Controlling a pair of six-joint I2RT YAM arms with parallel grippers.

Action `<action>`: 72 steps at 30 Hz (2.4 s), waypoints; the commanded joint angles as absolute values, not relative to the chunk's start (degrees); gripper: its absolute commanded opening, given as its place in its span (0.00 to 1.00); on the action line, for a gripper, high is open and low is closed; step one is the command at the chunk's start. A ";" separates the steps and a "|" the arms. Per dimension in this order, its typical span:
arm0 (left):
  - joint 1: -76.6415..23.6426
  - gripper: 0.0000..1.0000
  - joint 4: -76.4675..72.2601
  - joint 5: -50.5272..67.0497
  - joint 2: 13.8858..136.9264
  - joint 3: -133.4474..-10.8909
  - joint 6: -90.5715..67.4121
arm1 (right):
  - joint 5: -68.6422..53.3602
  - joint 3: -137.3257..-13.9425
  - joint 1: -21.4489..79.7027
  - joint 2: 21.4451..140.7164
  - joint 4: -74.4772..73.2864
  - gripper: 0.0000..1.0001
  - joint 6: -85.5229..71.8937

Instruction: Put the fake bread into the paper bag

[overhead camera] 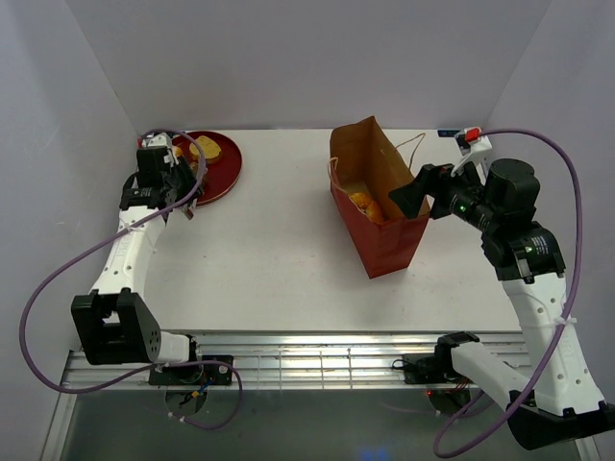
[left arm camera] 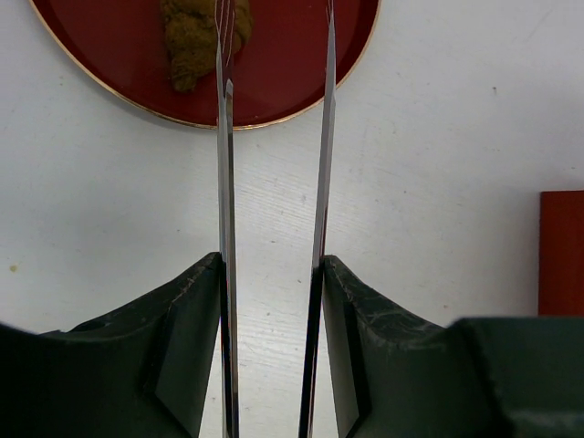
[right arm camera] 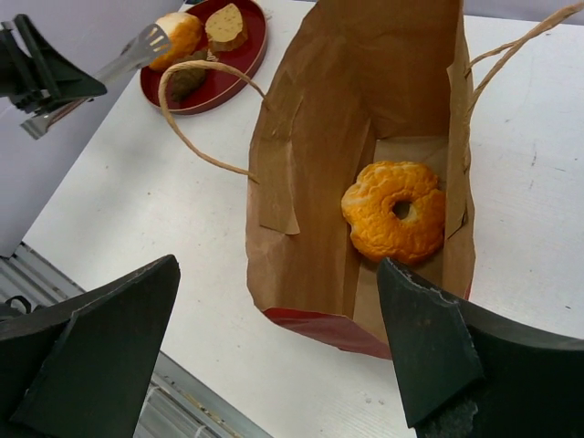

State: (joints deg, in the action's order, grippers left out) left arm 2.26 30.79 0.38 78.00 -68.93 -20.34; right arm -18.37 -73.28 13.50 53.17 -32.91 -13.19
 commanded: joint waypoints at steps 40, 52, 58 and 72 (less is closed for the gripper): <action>2.37 0.62 27.16 -8.17 93.68 -76.02 -8.44 | -22.59 -73.30 20.21 57.74 -30.94 0.98 -13.27; 2.37 0.63 25.84 -7.12 96.68 -77.43 -7.91 | -21.36 -73.39 21.09 58.27 -31.20 0.98 -12.74; 2.37 0.62 26.63 -5.98 96.07 -77.70 -8.88 | -21.27 -73.74 21.18 58.27 -31.20 0.99 -12.74; 2.46 0.63 28.39 -5.36 98.35 -78.75 -10.11 | -20.92 -73.30 21.27 58.27 -31.11 0.99 -12.74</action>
